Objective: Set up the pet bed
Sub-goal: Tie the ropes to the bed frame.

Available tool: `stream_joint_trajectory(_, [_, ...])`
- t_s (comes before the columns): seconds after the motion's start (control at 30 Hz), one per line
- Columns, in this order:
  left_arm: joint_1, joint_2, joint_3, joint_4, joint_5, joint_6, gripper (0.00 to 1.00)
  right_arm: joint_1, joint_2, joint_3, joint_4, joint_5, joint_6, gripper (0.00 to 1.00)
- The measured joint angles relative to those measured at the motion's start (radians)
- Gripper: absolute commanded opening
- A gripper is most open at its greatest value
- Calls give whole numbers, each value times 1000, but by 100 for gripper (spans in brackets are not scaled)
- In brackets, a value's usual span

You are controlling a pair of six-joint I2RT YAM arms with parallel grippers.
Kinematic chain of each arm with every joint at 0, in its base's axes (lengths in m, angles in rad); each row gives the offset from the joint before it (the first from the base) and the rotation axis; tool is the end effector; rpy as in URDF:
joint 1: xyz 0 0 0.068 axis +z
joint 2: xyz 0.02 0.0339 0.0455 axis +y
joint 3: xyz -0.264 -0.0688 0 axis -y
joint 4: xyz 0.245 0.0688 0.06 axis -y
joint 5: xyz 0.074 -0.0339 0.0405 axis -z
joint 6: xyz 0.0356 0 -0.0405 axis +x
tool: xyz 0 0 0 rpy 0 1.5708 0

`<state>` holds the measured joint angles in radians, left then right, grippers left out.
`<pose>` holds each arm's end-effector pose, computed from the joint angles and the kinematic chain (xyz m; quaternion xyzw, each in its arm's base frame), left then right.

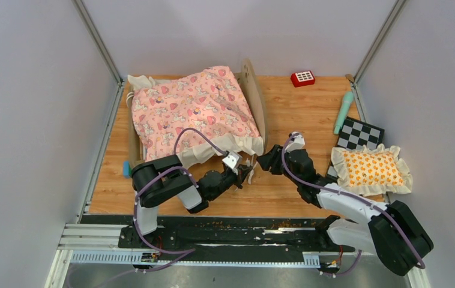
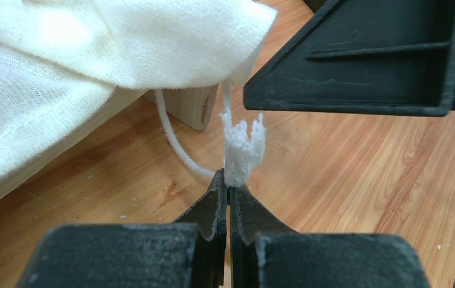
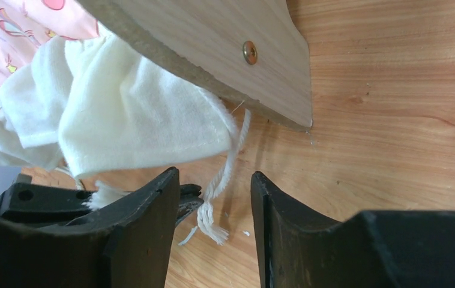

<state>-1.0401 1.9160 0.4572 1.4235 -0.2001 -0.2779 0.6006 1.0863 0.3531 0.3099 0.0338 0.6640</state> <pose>0.1606 -0.2596 0.1213 0.2019 0.6903 -0.3663 0.5903 0.1815 0.1229 0.1827 0.0358 0.8390 0.3093 0.4462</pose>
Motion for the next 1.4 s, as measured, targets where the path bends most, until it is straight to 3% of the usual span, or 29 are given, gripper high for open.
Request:
stream_joint_trajectory(0.23, [0,-29,0,-44,16,3,0,-5,119,-2,95,14,74,37])
stream_joint_trajectory(0.63, [0,-64,8,-125,37,15,0,-28,304,-1,263,-14,147,32])
stream_joint_trajectory(0.83, [0,-95,20,-177,38,23,0,-28,364,-1,360,-58,168,9])
stream_joint_trajectory(0.93, [0,-99,40,-210,37,26,0,-28,365,-2,386,-67,168,0])
stream_joint_trajectory(1.4, [0,-166,212,-615,-36,37,0,-28,132,-85,305,-29,74,0])
